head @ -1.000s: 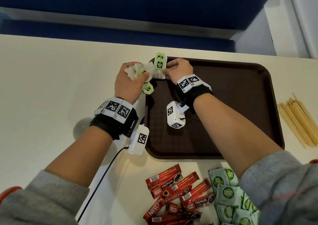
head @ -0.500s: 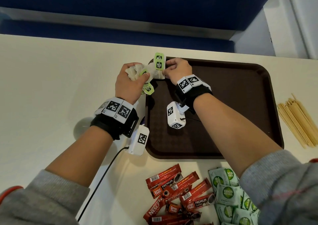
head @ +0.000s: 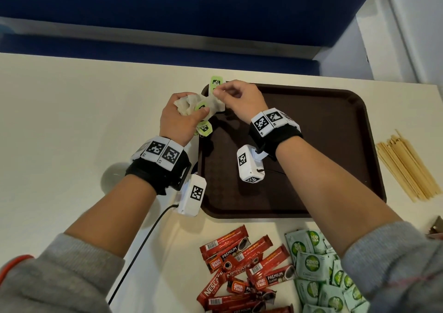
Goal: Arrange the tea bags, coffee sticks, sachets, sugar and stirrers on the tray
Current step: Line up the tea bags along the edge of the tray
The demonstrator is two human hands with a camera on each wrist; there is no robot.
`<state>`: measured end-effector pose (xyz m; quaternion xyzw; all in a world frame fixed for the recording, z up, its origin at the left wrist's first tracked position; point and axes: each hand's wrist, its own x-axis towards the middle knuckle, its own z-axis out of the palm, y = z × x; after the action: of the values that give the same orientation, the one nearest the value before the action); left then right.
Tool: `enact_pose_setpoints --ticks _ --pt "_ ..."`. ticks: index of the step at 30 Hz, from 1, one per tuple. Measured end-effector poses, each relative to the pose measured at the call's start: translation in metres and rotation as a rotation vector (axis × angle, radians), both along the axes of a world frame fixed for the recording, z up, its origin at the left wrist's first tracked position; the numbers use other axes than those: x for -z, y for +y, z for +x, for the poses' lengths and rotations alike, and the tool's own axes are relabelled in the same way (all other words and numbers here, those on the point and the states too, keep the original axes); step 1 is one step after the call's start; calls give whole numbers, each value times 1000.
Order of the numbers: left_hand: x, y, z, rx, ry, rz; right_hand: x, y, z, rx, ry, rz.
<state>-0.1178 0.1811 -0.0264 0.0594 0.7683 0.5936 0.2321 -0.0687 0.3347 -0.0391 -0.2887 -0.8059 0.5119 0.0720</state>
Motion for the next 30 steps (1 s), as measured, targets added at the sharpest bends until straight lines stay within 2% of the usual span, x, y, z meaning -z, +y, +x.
enact_pose_setpoints --ticks 3,6,11,16,23,30 --pt "-4 -1 3 19 21 -6 -8 -2 6 -218 -28 -32" --pt "-7 -3 7 23 28 -16 -11 -2 9 -293 -65 -56" --pt "-11 -6 10 12 22 -9 -14 -1 12 -295 -96 -64" --pt "-13 -9 11 13 27 -5 -13 -1 13 -201 -99 -84" --pt "-13 -8 9 9 45 -33 -18 -10 11 -199 -27 -240" --pt "-14 -6 9 37 36 -82 -17 -10 13 -242 -40 -87"
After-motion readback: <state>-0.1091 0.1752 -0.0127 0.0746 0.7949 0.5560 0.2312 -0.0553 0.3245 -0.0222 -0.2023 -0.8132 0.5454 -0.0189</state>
